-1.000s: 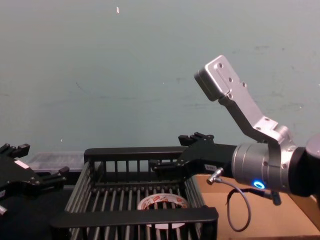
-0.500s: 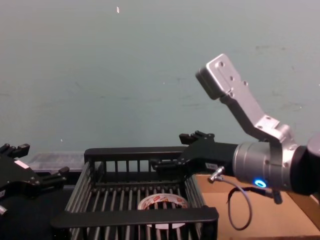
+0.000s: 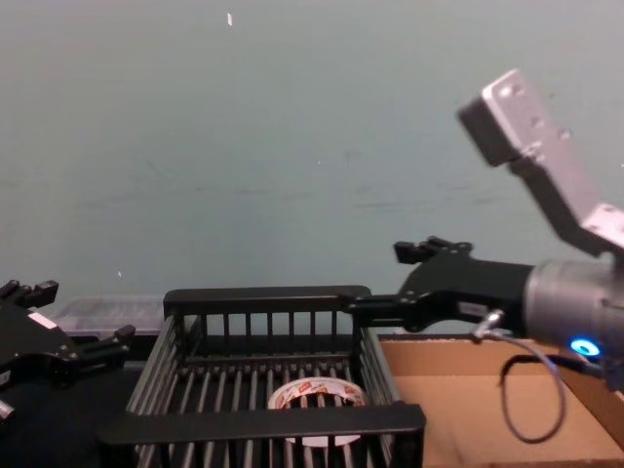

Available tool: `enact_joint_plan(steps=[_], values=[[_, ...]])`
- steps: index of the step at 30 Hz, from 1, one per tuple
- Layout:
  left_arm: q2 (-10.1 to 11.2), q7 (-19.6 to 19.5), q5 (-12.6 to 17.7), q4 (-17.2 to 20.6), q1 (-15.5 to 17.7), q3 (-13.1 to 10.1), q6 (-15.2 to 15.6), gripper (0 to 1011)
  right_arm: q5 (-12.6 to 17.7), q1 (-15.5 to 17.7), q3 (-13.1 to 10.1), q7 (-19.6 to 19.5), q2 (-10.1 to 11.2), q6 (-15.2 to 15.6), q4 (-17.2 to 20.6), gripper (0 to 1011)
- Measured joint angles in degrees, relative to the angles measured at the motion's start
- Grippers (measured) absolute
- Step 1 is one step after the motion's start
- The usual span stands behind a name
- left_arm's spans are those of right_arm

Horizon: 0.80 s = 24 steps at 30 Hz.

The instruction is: Pick up the white tape and place it into the black box , Pick up the silver tape and place it into the brown box.

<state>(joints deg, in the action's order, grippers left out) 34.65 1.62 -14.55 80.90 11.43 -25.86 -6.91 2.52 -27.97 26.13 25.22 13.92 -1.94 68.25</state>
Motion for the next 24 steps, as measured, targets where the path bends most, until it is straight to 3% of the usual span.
enact_joint_plan(steps=[15, 18, 24], values=[[0.0, 0.0, 0.0, 0.0, 0.0, 0.0, 0.0, 1001, 4.96, 12.79, -4.8, -0.8, 8.24, 4.84, 17.03, 1002], [0.0, 0.0, 0.0, 0.0, 0.0, 0.0, 0.0, 1001, 5.46, 14.17, -5.29, -0.95, 8.93, 5.33, 18.42, 1003], [0.0, 0.0, 0.0, 0.0, 0.0, 0.0, 0.0, 1001, 7.19, 19.96, -6.86, -1.57, 11.66, 7.36, 23.7, 1003]])
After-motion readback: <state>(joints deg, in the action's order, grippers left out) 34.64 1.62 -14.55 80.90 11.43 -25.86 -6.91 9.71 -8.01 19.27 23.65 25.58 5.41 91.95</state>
